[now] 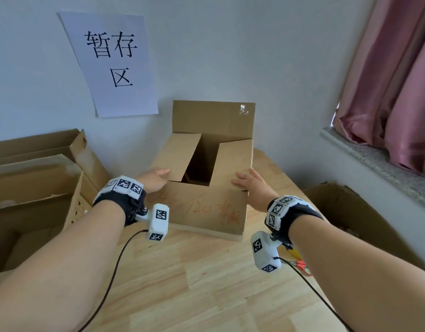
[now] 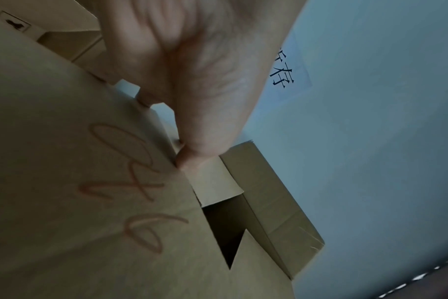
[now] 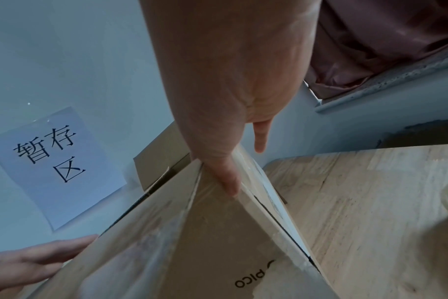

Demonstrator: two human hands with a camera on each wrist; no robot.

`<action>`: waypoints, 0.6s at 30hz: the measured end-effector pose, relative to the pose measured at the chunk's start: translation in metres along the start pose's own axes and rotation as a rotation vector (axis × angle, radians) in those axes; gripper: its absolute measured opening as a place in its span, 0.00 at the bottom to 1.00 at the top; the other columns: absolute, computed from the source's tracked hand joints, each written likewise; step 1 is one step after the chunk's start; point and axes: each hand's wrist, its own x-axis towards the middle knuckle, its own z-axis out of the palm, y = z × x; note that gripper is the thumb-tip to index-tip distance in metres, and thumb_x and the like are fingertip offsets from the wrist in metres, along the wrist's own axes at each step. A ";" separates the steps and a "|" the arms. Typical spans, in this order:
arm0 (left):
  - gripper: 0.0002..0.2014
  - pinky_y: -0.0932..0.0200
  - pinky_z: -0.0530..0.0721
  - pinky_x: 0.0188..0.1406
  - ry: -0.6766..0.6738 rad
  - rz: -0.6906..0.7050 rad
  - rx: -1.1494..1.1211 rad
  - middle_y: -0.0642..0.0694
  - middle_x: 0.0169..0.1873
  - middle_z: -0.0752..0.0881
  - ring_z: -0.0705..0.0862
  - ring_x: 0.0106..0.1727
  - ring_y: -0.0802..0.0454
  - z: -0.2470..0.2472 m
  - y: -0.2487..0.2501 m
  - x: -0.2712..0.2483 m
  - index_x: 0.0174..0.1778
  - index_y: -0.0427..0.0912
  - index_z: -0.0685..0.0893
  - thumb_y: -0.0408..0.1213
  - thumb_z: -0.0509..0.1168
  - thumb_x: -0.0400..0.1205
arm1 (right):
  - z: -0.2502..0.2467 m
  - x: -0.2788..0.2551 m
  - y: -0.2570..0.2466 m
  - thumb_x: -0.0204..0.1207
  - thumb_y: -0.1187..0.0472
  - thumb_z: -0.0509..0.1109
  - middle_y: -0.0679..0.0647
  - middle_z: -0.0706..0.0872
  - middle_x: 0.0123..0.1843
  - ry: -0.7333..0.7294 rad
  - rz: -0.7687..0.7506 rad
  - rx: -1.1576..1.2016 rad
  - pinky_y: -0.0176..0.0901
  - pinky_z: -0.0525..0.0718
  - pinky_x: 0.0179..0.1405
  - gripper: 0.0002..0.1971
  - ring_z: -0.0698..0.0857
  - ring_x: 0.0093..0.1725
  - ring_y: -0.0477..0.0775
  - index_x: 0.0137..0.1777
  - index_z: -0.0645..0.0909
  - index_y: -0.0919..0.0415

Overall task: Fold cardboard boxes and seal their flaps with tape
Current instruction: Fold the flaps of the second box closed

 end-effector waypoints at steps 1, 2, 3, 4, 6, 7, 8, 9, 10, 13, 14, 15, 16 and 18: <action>0.24 0.50 0.49 0.81 -0.011 0.003 0.023 0.49 0.84 0.50 0.51 0.84 0.47 0.000 0.000 -0.001 0.83 0.52 0.58 0.38 0.51 0.89 | 0.001 0.001 0.001 0.83 0.64 0.61 0.41 0.51 0.85 0.007 0.003 0.012 0.49 0.48 0.82 0.29 0.37 0.84 0.52 0.81 0.60 0.45; 0.24 0.50 0.47 0.82 -0.022 0.006 0.043 0.48 0.84 0.48 0.49 0.84 0.47 0.000 0.000 -0.002 0.83 0.51 0.57 0.39 0.49 0.89 | 0.001 0.001 0.001 0.83 0.64 0.61 0.41 0.51 0.85 0.008 0.003 0.010 0.50 0.48 0.82 0.29 0.37 0.84 0.52 0.81 0.60 0.45; 0.24 0.50 0.45 0.82 -0.033 0.009 0.061 0.47 0.84 0.47 0.47 0.84 0.47 0.001 0.000 -0.002 0.83 0.50 0.56 0.40 0.48 0.90 | 0.001 0.002 0.002 0.83 0.65 0.61 0.42 0.51 0.85 0.002 0.002 -0.004 0.50 0.47 0.82 0.29 0.37 0.84 0.53 0.82 0.59 0.45; 0.24 0.50 0.44 0.82 -0.040 0.014 0.078 0.46 0.84 0.46 0.46 0.84 0.47 0.002 0.000 -0.004 0.83 0.49 0.55 0.40 0.47 0.90 | 0.000 0.002 0.002 0.83 0.65 0.60 0.42 0.51 0.85 -0.005 0.001 -0.023 0.50 0.46 0.82 0.29 0.37 0.84 0.54 0.82 0.59 0.46; 0.24 0.50 0.43 0.81 -0.042 0.014 0.113 0.45 0.84 0.45 0.45 0.84 0.46 0.003 0.000 -0.008 0.84 0.48 0.53 0.40 0.46 0.90 | -0.001 0.002 0.002 0.83 0.66 0.60 0.42 0.50 0.85 -0.007 -0.003 -0.040 0.50 0.45 0.82 0.30 0.38 0.84 0.54 0.82 0.58 0.45; 0.24 0.50 0.43 0.81 -0.043 0.008 0.132 0.45 0.84 0.45 0.45 0.84 0.46 0.003 0.000 -0.009 0.84 0.48 0.52 0.41 0.46 0.90 | -0.002 0.003 0.003 0.83 0.66 0.60 0.42 0.50 0.85 -0.007 -0.006 -0.044 0.49 0.45 0.81 0.30 0.38 0.84 0.54 0.82 0.58 0.45; 0.24 0.50 0.43 0.81 -0.048 0.001 0.152 0.45 0.84 0.45 0.45 0.84 0.46 0.003 0.000 -0.011 0.84 0.48 0.51 0.42 0.45 0.90 | -0.003 0.002 0.003 0.83 0.66 0.60 0.42 0.50 0.85 -0.014 -0.009 -0.051 0.50 0.44 0.81 0.30 0.38 0.84 0.54 0.82 0.58 0.45; 0.25 0.50 0.43 0.81 -0.056 -0.006 0.172 0.45 0.84 0.44 0.45 0.84 0.46 0.002 0.001 -0.013 0.84 0.48 0.51 0.43 0.45 0.90 | -0.004 0.002 0.004 0.83 0.65 0.60 0.41 0.50 0.85 -0.025 -0.008 -0.054 0.50 0.45 0.81 0.30 0.38 0.84 0.54 0.82 0.58 0.45; 0.25 0.49 0.43 0.81 -0.065 -0.013 0.189 0.45 0.84 0.44 0.45 0.84 0.46 0.003 0.001 -0.014 0.84 0.49 0.50 0.44 0.45 0.90 | -0.005 0.003 0.005 0.83 0.65 0.60 0.41 0.49 0.85 -0.039 -0.001 -0.050 0.51 0.46 0.81 0.30 0.39 0.84 0.55 0.82 0.58 0.45; 0.25 0.48 0.44 0.82 -0.077 -0.029 0.216 0.45 0.84 0.44 0.44 0.84 0.46 0.004 -0.001 -0.017 0.84 0.50 0.50 0.46 0.44 0.90 | -0.006 0.006 0.009 0.82 0.71 0.57 0.37 0.48 0.84 -0.078 0.025 -0.014 0.56 0.56 0.81 0.33 0.51 0.84 0.60 0.81 0.58 0.41; 0.25 0.47 0.44 0.82 -0.077 -0.035 0.220 0.45 0.84 0.44 0.45 0.84 0.46 0.005 -0.001 -0.018 0.84 0.50 0.50 0.46 0.44 0.90 | -0.006 0.007 0.010 0.81 0.73 0.56 0.36 0.48 0.84 -0.082 0.030 -0.012 0.56 0.59 0.81 0.35 0.55 0.83 0.60 0.81 0.58 0.39; 0.25 0.47 0.45 0.83 -0.078 -0.042 0.224 0.46 0.84 0.44 0.45 0.84 0.46 0.006 0.000 -0.019 0.84 0.50 0.50 0.47 0.44 0.90 | -0.006 0.007 0.010 0.80 0.76 0.54 0.36 0.47 0.84 -0.083 0.037 -0.009 0.56 0.61 0.80 0.37 0.57 0.82 0.60 0.81 0.58 0.38; 0.25 0.47 0.45 0.83 -0.079 -0.048 0.230 0.46 0.84 0.44 0.45 0.84 0.46 0.007 0.001 -0.020 0.84 0.50 0.50 0.47 0.44 0.90 | -0.006 0.006 0.009 0.78 0.78 0.53 0.35 0.46 0.84 -0.082 0.046 -0.001 0.55 0.63 0.79 0.39 0.58 0.82 0.60 0.80 0.58 0.38; 0.25 0.46 0.45 0.83 -0.089 -0.057 0.241 0.45 0.84 0.43 0.44 0.84 0.45 0.011 0.002 -0.023 0.84 0.50 0.49 0.47 0.43 0.90 | -0.005 0.004 0.007 0.75 0.82 0.50 0.37 0.44 0.84 -0.078 0.057 0.029 0.53 0.66 0.78 0.43 0.57 0.82 0.58 0.81 0.58 0.38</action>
